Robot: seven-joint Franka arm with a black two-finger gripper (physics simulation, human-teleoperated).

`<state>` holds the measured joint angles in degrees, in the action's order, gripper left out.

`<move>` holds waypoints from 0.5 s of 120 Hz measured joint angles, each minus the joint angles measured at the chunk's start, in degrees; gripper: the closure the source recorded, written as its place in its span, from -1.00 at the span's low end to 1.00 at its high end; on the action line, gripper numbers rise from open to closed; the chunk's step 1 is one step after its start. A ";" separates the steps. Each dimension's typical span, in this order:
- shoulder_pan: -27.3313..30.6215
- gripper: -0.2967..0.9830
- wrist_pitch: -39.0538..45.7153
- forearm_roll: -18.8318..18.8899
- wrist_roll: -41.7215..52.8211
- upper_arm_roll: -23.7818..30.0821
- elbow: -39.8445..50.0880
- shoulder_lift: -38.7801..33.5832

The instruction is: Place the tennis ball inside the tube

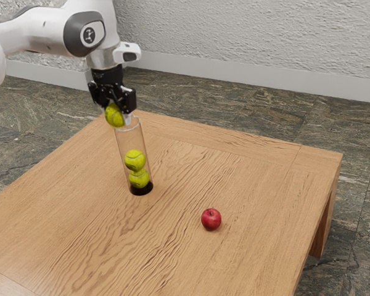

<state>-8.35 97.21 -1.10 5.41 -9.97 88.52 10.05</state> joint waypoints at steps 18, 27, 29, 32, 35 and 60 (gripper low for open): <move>1.63 -0.12 -0.61 0.47 0.09 -0.01 -3.84 3.58; 2.32 -0.12 -0.66 0.61 0.13 -0.03 -5.61 4.98; 2.45 -0.12 -0.66 0.64 0.14 -0.04 -5.89 5.20; 2.60 -0.12 -0.67 0.72 0.15 -0.04 -6.48 5.63; 2.77 -0.12 -0.67 0.85 0.16 -0.04 -7.26 6.19; 3.91 -0.12 -0.56 1.31 0.18 -0.03 -12.31 10.83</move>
<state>-4.43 96.65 0.22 5.58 -10.01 76.21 20.87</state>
